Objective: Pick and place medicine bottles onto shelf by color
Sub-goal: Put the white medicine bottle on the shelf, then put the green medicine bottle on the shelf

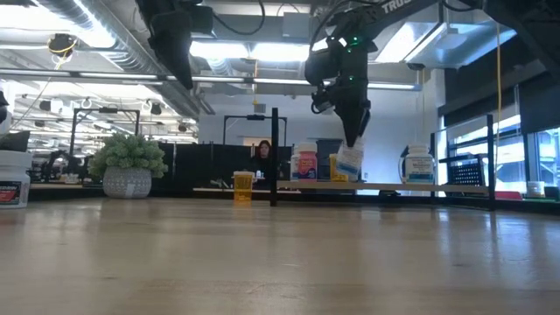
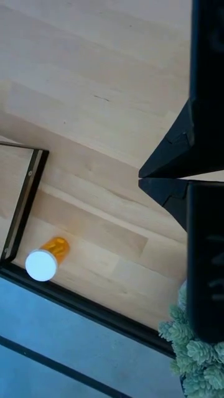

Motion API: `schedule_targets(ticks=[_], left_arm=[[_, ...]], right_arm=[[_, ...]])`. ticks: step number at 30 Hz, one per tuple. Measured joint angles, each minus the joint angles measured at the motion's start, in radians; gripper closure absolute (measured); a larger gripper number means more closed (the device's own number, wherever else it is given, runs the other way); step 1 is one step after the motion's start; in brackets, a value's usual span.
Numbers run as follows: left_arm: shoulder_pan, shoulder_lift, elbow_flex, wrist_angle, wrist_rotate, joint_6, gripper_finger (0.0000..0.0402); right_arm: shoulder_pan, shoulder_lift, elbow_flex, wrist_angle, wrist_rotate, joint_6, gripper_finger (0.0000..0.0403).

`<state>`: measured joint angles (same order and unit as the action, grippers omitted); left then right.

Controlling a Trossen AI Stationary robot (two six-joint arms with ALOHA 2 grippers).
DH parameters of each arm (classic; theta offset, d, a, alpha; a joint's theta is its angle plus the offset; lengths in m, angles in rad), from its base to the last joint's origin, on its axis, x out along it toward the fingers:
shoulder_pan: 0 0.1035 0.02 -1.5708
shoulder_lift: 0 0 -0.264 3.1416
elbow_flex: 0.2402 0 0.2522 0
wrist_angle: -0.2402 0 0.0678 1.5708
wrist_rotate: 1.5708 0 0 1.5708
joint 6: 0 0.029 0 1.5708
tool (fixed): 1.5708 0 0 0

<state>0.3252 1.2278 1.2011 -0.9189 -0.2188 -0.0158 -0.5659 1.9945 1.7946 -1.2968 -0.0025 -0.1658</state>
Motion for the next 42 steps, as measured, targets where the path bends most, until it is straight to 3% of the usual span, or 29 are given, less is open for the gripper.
schedule_targets(ticks=[25, 36, 42], left_arm=[[0.0, 0.0, 0.0, -0.006, -0.001, 0.0, 0.0401], [0.0, 0.0, 0.0, -0.007, -0.001, -0.012, 0.0401], [0.024, 0.0, 0.0, -0.038, -0.001, -0.1, 0.0401]], right_arm=[[0.0, -0.008, 0.0, 0.015, 0.001, -0.001, 0.0186], [0.011, -0.096, 0.001, 0.026, 0.002, 0.003, 0.0186], [0.045, -0.169, 0.001, 0.057, 0.0, 0.003, 0.0185]])
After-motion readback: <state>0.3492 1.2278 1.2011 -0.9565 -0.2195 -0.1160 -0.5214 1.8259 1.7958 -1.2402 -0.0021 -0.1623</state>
